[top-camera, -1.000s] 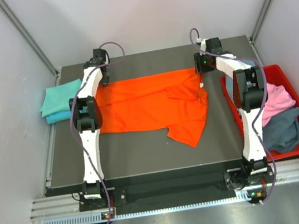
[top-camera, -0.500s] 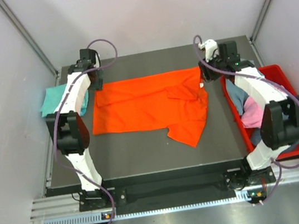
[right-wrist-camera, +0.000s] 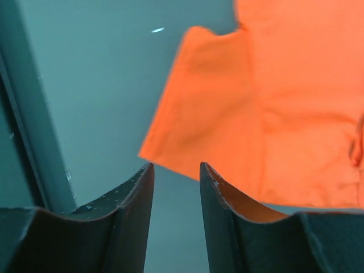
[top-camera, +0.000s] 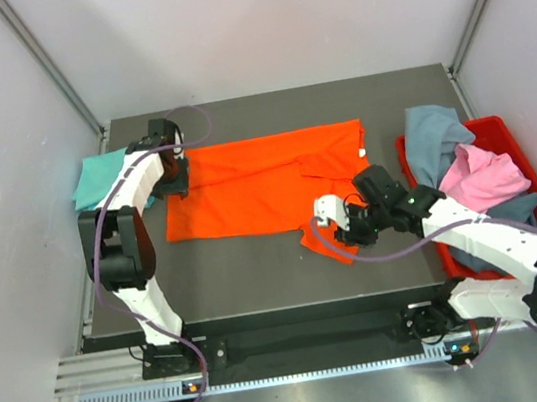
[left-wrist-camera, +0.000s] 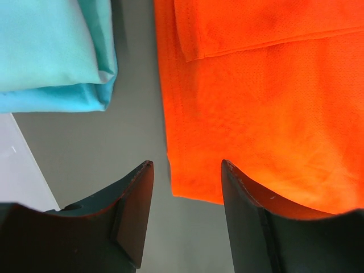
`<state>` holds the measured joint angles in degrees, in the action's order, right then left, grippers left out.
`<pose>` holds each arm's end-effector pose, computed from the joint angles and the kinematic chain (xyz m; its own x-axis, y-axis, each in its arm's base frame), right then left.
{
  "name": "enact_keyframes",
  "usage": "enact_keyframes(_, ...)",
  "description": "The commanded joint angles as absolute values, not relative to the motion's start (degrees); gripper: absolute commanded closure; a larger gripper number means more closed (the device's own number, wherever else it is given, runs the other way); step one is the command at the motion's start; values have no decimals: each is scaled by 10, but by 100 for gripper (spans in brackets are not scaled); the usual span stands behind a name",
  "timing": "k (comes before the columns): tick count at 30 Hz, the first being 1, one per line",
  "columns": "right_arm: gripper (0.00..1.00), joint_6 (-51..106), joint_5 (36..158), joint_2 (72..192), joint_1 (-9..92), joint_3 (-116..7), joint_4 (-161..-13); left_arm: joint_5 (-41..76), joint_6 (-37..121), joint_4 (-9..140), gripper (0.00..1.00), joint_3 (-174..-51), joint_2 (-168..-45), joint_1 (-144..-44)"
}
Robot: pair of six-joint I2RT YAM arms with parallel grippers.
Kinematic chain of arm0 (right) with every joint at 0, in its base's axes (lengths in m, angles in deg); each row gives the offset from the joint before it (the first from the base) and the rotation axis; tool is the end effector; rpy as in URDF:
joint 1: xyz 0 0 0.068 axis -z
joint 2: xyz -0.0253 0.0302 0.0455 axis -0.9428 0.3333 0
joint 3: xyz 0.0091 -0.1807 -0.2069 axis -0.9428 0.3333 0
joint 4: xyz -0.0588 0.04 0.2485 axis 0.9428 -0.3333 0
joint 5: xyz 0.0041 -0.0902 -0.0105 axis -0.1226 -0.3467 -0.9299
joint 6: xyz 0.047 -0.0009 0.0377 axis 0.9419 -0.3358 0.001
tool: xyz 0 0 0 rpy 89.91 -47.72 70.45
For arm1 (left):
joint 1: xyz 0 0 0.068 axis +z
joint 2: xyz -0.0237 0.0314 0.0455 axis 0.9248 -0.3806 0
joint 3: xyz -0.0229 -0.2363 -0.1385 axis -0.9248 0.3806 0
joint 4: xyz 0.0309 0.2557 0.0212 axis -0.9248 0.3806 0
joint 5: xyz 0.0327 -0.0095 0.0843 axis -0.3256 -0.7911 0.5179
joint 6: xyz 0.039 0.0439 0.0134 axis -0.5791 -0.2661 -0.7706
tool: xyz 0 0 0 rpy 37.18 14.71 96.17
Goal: Fold and stack the t-shirts
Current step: Fold the tshirt
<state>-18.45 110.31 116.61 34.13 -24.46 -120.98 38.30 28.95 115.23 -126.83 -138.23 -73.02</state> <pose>0.1715 0.1457 0.2339 -0.0557 -0.7761 -0.6282 -0.9720 0.1859 -0.1435 0.3883 -0.0269 0.2311 -0.9211 0.1197 -0.3706 0.0407 0.9760 0.2139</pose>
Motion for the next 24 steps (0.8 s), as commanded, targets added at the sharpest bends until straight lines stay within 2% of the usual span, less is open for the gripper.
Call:
enact_keyframes(1, 62, -233, 1107, 1135, 311, -228, -1243, 374, 301, 1127, 44, -1262, -1329, -726)
enact_keyframes(8, 65, -276, 1086, 1150, 254, -190, -1232, 383, 293, 1131, 44, -1264, -1299, -718)
enact_keyframes(24, 67, -327, 1064, 1237, 242, -188, -1200, 390, 296, 1134, 44, -1266, -1279, -686)
